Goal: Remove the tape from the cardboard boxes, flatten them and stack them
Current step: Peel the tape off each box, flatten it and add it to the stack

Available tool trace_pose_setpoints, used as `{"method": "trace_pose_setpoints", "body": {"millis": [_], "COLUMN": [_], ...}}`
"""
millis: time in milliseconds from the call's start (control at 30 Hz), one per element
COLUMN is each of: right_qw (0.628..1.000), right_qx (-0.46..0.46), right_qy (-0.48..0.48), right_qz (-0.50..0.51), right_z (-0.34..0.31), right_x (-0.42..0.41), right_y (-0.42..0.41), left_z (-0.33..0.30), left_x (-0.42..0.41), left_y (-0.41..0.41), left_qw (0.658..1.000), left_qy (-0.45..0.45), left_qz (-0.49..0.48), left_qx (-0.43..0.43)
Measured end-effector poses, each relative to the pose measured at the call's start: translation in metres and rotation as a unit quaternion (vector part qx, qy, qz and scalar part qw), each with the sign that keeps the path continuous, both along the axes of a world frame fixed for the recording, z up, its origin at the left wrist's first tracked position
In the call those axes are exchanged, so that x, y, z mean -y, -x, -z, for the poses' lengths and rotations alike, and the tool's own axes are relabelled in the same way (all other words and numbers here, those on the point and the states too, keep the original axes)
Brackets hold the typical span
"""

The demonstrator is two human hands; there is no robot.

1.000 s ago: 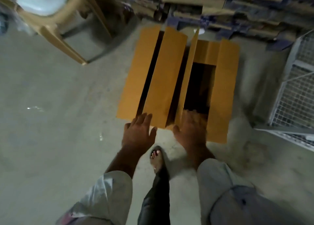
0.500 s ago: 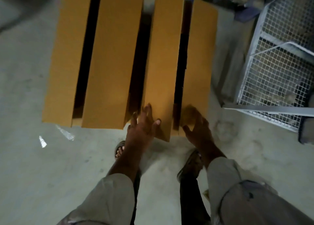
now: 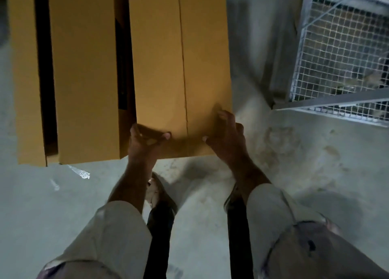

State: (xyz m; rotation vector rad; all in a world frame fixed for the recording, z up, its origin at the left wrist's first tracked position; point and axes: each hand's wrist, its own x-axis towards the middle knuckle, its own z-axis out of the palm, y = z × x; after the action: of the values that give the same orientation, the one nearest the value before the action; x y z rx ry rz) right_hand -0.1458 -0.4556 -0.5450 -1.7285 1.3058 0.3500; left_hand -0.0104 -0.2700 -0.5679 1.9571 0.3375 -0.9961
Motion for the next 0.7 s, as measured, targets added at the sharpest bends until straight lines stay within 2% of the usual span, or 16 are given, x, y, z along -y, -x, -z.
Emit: {"method": "trace_pose_setpoints", "body": {"millis": [167, 300, 467, 567, 700], "right_qw": [0.994, 0.989, 0.979, 0.967, 0.951], "right_qx": [0.098, 0.12, 0.175, 0.224, 0.271], "right_qy": [0.04, 0.075, 0.098, 0.121, 0.099], "right_qz": [-0.036, -0.04, -0.027, 0.015, 0.108], "right_z": [-0.072, -0.143, -0.25, -0.318, -0.396], "right_x": [0.014, 0.022, 0.042, 0.066, 0.105], "right_y": [0.031, 0.06, 0.106, 0.135, 0.172], "left_z": [-0.091, -0.174, -0.28, -0.344, -0.422], "left_x": [0.014, 0.02, 0.035, 0.057, 0.091], "left_y": [0.006, 0.02, 0.059, 0.088, 0.128], "left_qw": [0.998, 0.998, 0.992, 0.985, 0.969], "left_qy": [0.061, 0.036, 0.057, 0.086, 0.167], "left_qz": [-0.021, 0.009, 0.049, 0.057, 0.048], "left_qx": [0.015, 0.042, 0.099, 0.135, 0.172]}}
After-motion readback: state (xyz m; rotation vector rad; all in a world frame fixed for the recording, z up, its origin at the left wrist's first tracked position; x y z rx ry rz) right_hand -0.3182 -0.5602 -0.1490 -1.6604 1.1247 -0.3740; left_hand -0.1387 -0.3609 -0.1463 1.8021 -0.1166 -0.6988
